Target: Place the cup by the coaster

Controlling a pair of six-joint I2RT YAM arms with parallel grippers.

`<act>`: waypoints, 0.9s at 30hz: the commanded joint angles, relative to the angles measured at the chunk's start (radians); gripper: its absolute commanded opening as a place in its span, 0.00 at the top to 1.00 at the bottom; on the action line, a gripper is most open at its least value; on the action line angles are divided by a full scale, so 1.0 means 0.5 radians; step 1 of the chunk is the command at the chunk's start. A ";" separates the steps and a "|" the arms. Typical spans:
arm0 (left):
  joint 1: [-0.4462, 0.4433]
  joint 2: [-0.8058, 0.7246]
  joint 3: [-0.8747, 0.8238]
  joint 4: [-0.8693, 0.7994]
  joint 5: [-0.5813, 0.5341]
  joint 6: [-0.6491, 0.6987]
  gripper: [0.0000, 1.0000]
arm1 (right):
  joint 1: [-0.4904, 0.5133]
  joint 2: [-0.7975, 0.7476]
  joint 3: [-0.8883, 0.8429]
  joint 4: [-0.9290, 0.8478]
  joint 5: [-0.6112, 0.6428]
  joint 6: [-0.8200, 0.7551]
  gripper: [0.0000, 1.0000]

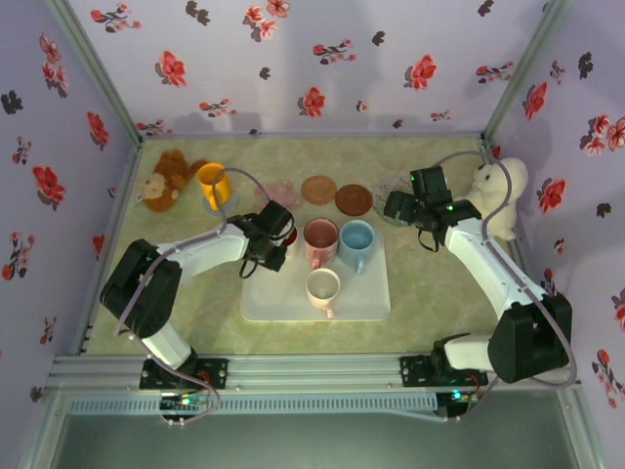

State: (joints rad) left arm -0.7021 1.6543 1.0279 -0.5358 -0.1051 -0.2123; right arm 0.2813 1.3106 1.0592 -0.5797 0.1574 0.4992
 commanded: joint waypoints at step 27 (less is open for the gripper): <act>0.022 -0.131 0.540 -0.110 -0.385 0.050 1.00 | -0.008 0.031 -0.022 0.124 -0.177 0.047 0.01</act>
State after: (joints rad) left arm -0.6998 1.6070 1.2167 -0.6254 -0.2405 -0.2260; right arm 0.2813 1.3128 1.0462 -0.5423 0.0948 0.5091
